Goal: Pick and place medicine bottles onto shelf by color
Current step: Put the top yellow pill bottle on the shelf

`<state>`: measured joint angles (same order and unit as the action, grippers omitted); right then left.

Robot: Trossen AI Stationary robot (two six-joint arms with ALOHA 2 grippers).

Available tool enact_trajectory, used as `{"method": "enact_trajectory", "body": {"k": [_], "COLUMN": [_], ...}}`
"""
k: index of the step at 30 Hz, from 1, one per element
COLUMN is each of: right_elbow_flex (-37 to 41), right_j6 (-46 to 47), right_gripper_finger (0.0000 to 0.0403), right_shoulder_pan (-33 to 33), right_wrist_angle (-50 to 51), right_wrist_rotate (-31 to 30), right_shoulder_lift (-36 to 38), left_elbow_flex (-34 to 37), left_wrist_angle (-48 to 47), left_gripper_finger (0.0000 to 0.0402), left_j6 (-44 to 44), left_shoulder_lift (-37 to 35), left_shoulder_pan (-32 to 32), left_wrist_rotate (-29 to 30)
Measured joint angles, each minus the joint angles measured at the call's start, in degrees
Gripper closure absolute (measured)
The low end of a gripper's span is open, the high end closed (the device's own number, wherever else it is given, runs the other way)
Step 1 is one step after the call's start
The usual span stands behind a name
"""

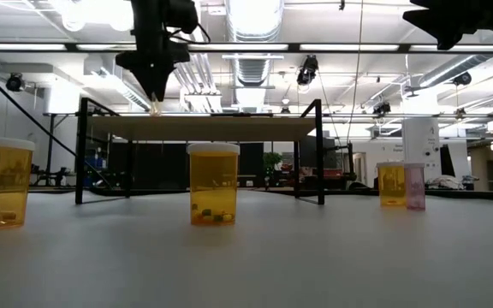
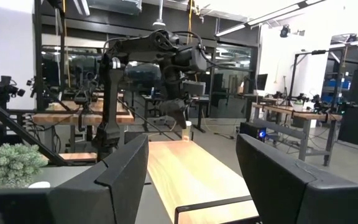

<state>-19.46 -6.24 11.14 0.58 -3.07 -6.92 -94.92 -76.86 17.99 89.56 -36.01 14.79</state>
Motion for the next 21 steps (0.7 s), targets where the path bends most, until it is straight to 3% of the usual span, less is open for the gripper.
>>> {"method": "enact_trajectory", "body": {"k": [15, 21], "right_elbow_flex": [0.00, 0.00], "right_j6": [-0.44, -0.44], "right_gripper_finger": [0.0168, 0.0168], "right_shoulder_pan": [0.00, 0.00], "right_wrist_angle": [0.00, 0.00], "right_wrist_rotate": [0.00, 0.00], "right_shoulder_lift": [0.00, 0.00], "left_elbow_flex": [2.98, 3.15], "left_wrist_angle": [1.47, 1.42], "left_gripper_finger": [0.0305, 0.0273], "left_j6": [2.54, 1.90], "left_shoulder_lift": [-0.15, -0.15], "left_shoulder_pan": [0.47, 0.50], "left_wrist_rotate": [-0.28, -0.28]}}
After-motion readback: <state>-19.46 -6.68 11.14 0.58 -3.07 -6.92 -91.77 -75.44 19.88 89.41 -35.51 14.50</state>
